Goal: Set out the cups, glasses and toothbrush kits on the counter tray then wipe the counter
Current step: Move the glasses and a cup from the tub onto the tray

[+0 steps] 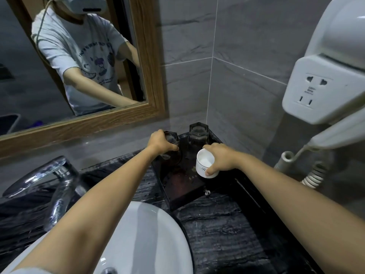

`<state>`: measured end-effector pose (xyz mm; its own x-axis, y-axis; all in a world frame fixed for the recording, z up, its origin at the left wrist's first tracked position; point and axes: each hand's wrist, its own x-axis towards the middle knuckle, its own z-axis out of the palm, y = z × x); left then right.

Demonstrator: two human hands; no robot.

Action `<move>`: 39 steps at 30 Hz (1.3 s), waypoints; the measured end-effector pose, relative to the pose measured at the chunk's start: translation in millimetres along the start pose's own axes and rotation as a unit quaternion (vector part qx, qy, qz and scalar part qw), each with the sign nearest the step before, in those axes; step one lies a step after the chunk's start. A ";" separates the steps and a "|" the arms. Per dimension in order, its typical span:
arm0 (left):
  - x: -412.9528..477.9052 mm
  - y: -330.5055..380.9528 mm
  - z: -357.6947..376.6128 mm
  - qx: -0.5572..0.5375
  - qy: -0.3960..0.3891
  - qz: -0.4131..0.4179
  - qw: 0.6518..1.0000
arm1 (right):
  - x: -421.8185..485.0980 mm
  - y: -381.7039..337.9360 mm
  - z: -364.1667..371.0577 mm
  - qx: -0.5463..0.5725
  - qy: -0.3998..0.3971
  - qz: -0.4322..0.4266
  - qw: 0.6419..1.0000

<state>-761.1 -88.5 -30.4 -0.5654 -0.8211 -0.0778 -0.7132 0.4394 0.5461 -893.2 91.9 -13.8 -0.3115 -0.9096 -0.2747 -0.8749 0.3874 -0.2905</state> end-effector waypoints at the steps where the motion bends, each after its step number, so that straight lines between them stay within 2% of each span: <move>1: 0.6 -0.3 0.2 -0.003 -0.001 0.001 1.000 | -0.3 -0.5 -0.1 0.001 0.001 -0.001 1.000; 10: 1.3 -0.2 -0.8 -0.022 -0.014 0.010 1.000 | 4.3 -3.3 -2.4 0.010 0.010 -0.012 1.000; 18: 0.2 0.3 2.4 0.015 -0.016 0.017 1.000 | 6.1 -6.1 0.2 0.012 -0.001 -0.014 1.000; 39: -12.2 -5.4 0.8 -0.044 -0.024 0.027 0.998 | -4.2 -17.0 -9.3 0.010 0.007 -0.029 1.000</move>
<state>-750.6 -80.6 -33.1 -0.6231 -0.7775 -0.0853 -0.6431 0.4473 0.6216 -880.5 87.8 0.8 -0.2656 -0.9325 -0.2447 -0.8844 0.3367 -0.3233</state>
